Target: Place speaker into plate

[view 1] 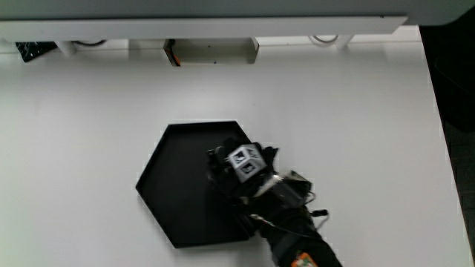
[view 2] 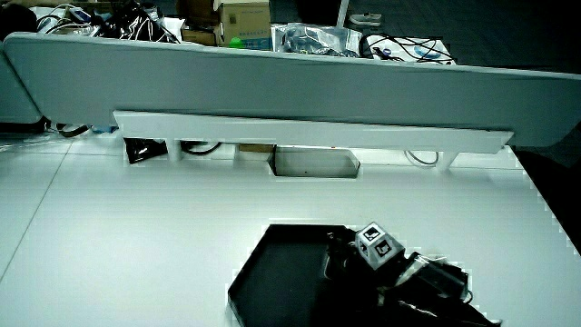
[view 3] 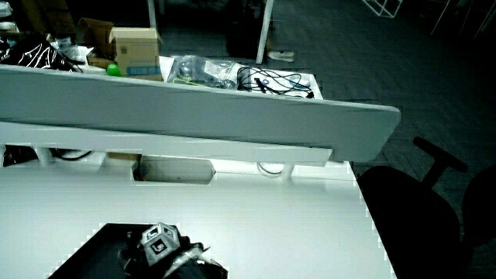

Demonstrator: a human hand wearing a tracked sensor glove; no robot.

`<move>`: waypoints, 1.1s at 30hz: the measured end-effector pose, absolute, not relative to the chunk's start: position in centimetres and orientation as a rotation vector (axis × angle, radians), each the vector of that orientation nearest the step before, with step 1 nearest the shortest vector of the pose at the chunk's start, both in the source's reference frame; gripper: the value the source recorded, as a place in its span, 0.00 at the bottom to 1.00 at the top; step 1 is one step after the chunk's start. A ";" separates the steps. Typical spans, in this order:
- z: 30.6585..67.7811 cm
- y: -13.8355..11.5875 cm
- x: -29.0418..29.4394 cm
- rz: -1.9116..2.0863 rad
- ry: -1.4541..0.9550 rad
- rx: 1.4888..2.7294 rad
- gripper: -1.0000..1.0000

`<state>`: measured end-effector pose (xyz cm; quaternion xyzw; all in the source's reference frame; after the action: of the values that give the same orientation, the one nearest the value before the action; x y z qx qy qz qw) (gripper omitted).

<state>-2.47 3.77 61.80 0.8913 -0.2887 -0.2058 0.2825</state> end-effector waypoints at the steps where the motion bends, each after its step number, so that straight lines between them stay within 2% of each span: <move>1: 62.2 3.7 -2.8 -0.569 -0.776 2.372 0.50; 9: 63.5 3.3 -5.9 -0.617 -0.797 2.316 0.50; 10: 63.0 3.3 -6.2 -0.626 -0.795 2.351 0.50; 15: 64.9 3.6 -6.9 -0.674 -0.794 2.227 0.50; 20: 65.7 4.1 -7.0 -0.703 -0.788 2.201 0.50; 33: 66.8 3.8 -6.5 -0.669 -0.756 2.094 0.25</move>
<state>-6.54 3.82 66.76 0.8266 -0.2986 -0.2642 0.3973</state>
